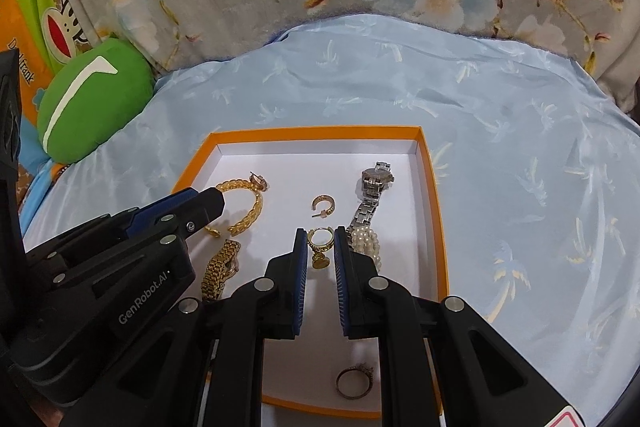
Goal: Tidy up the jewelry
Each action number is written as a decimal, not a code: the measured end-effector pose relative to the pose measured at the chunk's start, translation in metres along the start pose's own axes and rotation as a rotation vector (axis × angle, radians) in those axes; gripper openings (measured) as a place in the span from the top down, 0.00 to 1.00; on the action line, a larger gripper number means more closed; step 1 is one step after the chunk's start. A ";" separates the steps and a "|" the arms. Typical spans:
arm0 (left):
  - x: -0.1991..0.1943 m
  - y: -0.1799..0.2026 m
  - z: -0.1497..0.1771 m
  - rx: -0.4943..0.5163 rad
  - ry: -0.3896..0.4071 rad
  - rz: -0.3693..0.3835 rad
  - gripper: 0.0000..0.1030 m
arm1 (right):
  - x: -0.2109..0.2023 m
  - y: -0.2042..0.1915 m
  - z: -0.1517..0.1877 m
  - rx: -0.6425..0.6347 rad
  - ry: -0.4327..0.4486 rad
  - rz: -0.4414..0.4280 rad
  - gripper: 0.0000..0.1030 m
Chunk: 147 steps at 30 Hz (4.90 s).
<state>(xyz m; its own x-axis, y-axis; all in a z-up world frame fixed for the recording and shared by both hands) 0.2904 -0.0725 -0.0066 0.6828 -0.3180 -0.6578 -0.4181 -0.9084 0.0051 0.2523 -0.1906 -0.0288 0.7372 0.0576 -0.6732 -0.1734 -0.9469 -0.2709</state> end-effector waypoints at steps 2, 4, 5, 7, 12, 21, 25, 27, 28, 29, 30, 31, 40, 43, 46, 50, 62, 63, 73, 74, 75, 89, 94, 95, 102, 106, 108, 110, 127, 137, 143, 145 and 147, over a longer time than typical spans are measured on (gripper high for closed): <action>0.001 0.000 0.000 0.000 -0.001 0.001 0.83 | 0.001 0.000 0.000 0.000 -0.002 -0.001 0.88; 0.002 -0.001 0.000 0.000 -0.002 0.002 0.83 | 0.002 0.000 0.000 0.000 -0.004 -0.002 0.88; 0.003 -0.001 0.000 -0.001 -0.003 0.002 0.83 | 0.002 0.000 0.000 0.000 -0.004 -0.001 0.88; 0.005 -0.001 0.001 -0.002 -0.005 0.001 0.83 | 0.004 0.001 0.000 0.000 -0.007 -0.001 0.88; 0.009 -0.001 0.002 0.005 -0.009 -0.005 0.83 | 0.008 0.001 0.001 0.001 -0.016 0.002 0.88; 0.015 -0.001 0.003 -0.003 -0.023 -0.009 0.82 | 0.012 0.003 0.003 0.004 -0.020 0.005 0.87; 0.017 -0.002 0.005 -0.012 -0.031 -0.014 0.73 | 0.011 0.002 0.004 0.003 -0.013 0.008 0.87; 0.016 -0.002 0.005 -0.013 -0.030 -0.018 0.72 | 0.010 0.002 0.004 0.003 -0.011 0.008 0.87; 0.016 -0.002 0.005 -0.013 -0.029 -0.015 0.72 | 0.009 0.002 0.004 0.002 -0.011 0.006 0.87; 0.016 -0.002 0.005 -0.012 -0.031 -0.017 0.72 | 0.008 0.002 0.004 0.001 -0.009 0.006 0.87; 0.015 -0.001 0.005 -0.010 -0.031 -0.018 0.72 | 0.007 0.002 0.004 0.001 -0.008 0.005 0.87; 0.014 -0.001 0.005 -0.008 -0.030 -0.016 0.72 | 0.005 0.002 0.005 0.000 -0.006 0.004 0.87; 0.003 -0.005 0.016 -0.018 -0.043 -0.027 0.72 | -0.002 0.022 0.013 0.035 -0.016 0.036 0.87; 0.001 -0.007 0.022 -0.024 -0.052 -0.029 0.72 | -0.003 0.028 0.019 0.048 -0.027 0.042 0.87; 0.001 -0.008 0.028 -0.027 -0.065 -0.037 0.72 | -0.006 0.032 0.025 0.062 -0.035 0.042 0.90; -0.002 -0.010 0.030 -0.006 -0.055 -0.065 0.72 | -0.011 0.032 0.032 0.069 -0.041 0.042 0.90; 0.002 -0.016 0.028 0.007 -0.048 -0.057 0.73 | -0.019 0.020 0.048 0.057 -0.049 0.038 0.90; 0.001 -0.016 0.029 0.007 -0.048 -0.059 0.73 | -0.019 0.020 0.048 0.058 -0.051 0.036 0.90; -0.026 -0.005 0.038 -0.001 -0.027 -0.065 0.73 | -0.044 0.020 0.042 0.065 0.007 0.055 0.87; -0.029 -0.002 0.038 0.010 -0.024 -0.071 0.73 | -0.046 0.019 0.042 0.062 0.012 0.058 0.86; -0.033 0.001 0.039 0.021 -0.020 -0.077 0.73 | -0.049 0.019 0.042 0.061 0.015 0.060 0.86; -0.073 0.031 0.065 0.026 -0.021 -0.100 0.64 | -0.088 0.018 0.070 0.028 0.069 0.102 0.62; -0.084 0.041 0.076 0.034 -0.027 -0.113 0.62 | -0.102 0.020 0.082 0.026 0.088 0.108 0.48; -0.086 0.042 0.079 0.034 -0.029 -0.113 0.61 | -0.104 0.020 0.084 0.026 0.090 0.110 0.47; -0.098 0.050 0.093 0.050 -0.027 -0.150 0.52 | -0.112 0.023 0.102 0.024 0.101 0.129 0.40; -0.102 0.050 0.103 0.048 -0.029 -0.169 0.50 | -0.112 0.024 0.113 0.021 0.099 0.141 0.37; -0.103 0.051 0.108 0.059 -0.027 -0.183 0.50 | -0.112 0.024 0.119 0.019 0.101 0.149 0.36; -0.104 0.053 0.112 0.076 -0.020 -0.208 0.50 | -0.111 0.024 0.123 0.014 0.107 0.157 0.35; -0.105 0.057 0.116 0.088 -0.023 -0.299 0.50 | -0.107 0.023 0.126 0.015 0.102 0.190 0.32; -0.104 0.055 0.116 0.077 -0.031 -0.310 0.50 | -0.106 0.023 0.128 0.009 0.097 0.199 0.30; -0.103 0.054 0.116 0.076 -0.036 -0.318 0.48 | -0.105 0.023 0.127 0.012 0.089 0.195 0.30; -0.103 0.053 0.116 0.073 -0.036 -0.318 0.46 | -0.105 0.023 0.127 0.013 0.090 0.194 0.30; -0.104 0.052 0.116 0.072 -0.036 -0.319 0.44 | -0.105 0.023 0.127 0.013 0.089 0.194 0.30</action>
<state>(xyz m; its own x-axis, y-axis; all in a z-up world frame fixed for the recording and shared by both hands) 0.1280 -0.0557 -0.0259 0.7652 -0.0096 -0.6437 -0.2284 -0.9389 -0.2575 0.0881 -0.1785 -0.0521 0.7438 -0.1541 -0.6503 -0.3255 -0.9334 -0.1511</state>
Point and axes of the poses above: each gripper's, at about its wrist camera, not at the fingertips, and x roughly the way its jaws point, y to its right, z to its underside, the point moved 1 cm from there along x, roughly the way its jaws point, and after that the axes turned 12 degrees about x, right-handed, at the moved point
